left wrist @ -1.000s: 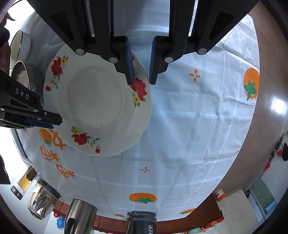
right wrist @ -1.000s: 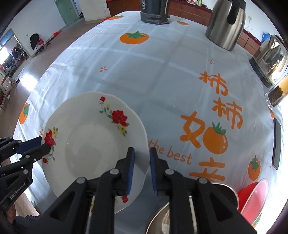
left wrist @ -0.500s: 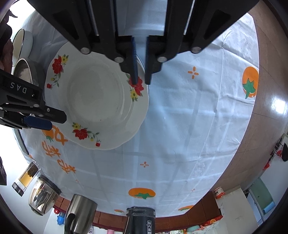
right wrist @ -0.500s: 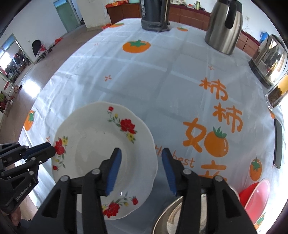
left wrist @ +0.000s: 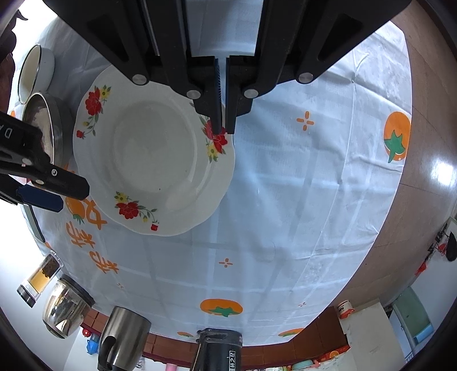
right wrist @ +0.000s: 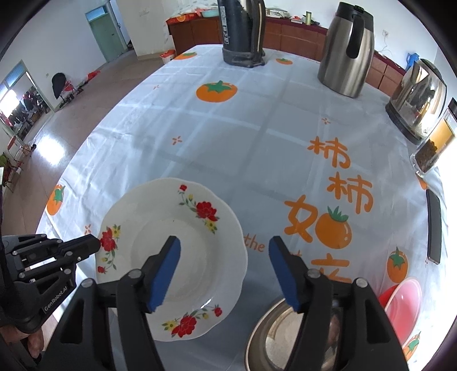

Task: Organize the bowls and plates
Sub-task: 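Move both tools over to the pink plastic bowl beside the steel bowl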

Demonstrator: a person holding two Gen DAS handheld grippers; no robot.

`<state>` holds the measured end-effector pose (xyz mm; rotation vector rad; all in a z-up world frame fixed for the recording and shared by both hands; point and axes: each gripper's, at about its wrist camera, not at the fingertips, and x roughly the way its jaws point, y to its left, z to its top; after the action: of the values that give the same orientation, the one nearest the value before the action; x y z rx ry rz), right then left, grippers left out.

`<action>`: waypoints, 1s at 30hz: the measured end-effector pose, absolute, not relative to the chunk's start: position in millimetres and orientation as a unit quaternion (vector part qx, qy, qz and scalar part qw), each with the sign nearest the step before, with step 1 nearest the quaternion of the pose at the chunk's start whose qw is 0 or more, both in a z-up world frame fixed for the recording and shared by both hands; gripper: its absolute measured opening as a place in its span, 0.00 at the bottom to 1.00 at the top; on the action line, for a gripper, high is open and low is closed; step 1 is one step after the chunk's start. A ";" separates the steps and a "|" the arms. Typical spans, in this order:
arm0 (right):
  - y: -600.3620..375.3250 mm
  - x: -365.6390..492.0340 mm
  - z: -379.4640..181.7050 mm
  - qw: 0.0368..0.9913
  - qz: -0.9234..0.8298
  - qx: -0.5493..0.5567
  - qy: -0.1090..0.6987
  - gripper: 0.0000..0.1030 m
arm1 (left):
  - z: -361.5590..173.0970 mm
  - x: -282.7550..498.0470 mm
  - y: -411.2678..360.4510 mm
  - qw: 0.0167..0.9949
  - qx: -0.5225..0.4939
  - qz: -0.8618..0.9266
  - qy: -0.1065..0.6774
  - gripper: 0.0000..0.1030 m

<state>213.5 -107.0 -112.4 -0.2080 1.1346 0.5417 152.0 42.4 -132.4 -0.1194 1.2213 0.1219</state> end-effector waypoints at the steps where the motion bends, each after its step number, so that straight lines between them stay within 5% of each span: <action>1: -106.6 212.2 -112.5 0.804 0.254 -0.097 0.530 0.64 | -132.3 151.6 42.1 0.815 -0.057 0.056 0.573 0.04; 9: -104.5 200.6 -103.9 0.808 0.254 -0.099 0.523 0.65 | -128.2 147.0 44.6 0.817 -0.062 0.055 0.570 0.05; 12: -104.0 194.0 -98.7 0.810 0.254 -0.100 0.518 0.66 | -127.5 144.3 44.2 0.818 -0.060 0.054 0.570 0.13; 16: -105.7 183.3 -94.0 0.813 0.251 -0.099 0.516 0.67 | -120.5 136.8 43.8 0.832 -0.040 0.075 0.548 0.71; 17: -105.9 180.1 -93.3 0.813 0.250 -0.099 0.516 0.67 | -118.2 135.3 44.5 0.836 -0.039 0.079 0.541 0.74; 30: -164.8 121.7 -78.2 0.830 0.215 -0.053 0.511 0.67 | -91.5 120.8 -2.2 0.856 -0.014 0.008 0.516 0.74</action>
<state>121.7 -164.8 -78.2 -0.1118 1.0845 0.4564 120.8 -2.2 -91.5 -0.0289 1.0844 0.0175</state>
